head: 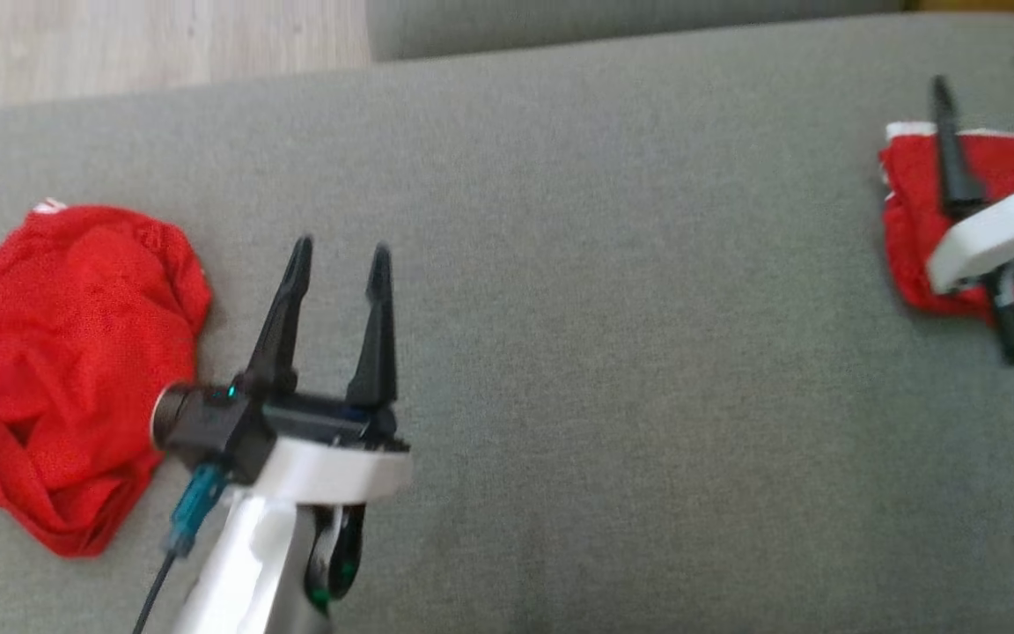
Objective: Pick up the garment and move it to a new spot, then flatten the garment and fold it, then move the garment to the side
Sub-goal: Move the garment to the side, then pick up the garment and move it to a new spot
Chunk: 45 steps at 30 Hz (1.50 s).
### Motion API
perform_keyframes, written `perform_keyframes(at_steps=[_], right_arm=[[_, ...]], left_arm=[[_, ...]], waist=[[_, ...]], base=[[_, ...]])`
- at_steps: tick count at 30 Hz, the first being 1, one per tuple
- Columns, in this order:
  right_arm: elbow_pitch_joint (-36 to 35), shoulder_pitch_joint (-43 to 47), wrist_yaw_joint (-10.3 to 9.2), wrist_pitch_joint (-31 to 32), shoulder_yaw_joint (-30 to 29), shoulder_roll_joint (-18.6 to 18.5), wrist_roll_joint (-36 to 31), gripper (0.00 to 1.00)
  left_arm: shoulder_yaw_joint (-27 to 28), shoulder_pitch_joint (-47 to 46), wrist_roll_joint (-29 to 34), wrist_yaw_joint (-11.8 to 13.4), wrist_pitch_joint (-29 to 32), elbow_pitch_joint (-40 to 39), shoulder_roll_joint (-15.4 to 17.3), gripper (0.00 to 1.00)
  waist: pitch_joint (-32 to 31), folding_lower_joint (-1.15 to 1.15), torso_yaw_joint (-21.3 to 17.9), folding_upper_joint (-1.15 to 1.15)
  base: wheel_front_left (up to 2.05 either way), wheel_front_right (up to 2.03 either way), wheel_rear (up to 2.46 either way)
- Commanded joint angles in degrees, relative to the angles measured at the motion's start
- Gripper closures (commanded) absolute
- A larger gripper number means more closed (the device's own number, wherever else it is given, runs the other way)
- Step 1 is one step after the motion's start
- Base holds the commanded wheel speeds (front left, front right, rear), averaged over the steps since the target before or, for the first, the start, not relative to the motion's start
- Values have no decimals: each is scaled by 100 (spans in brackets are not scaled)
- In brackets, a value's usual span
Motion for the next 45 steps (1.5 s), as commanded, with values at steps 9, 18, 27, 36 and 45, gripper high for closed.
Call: perform_keyframes(at_steps=[9,18,27,36,45], right_arm=[[-1521,783,-5,125,-224,1018,478,0],[-1991,2267,-5,-392,-451,1541,744,0],[-1776,3006,-5,-639,-214,1573,980,0],[-1805,2975,-5,-659,-108,1574,1042,0],[-1845,3056,-5,-660,95,1574,1043,0]], left_arm=[[601,413,123,-30,-29,-285,34,0],[724,924,117,-91,-29,-316,34,0],[841,1073,81,-184,-29,-247,34,0],[833,1106,31,-138,-29,-291,34,0],[839,1049,32,-80,-29,-242,34,0]], waist=[[-588,1,5,0],[-826,1,41,0],[-871,1,51,0],[-868,1,41,0],[-862,1,346,0]], base=[[0,0,0],[0,0,0],[0,0,0],[0,0,0],[0,0,0]])
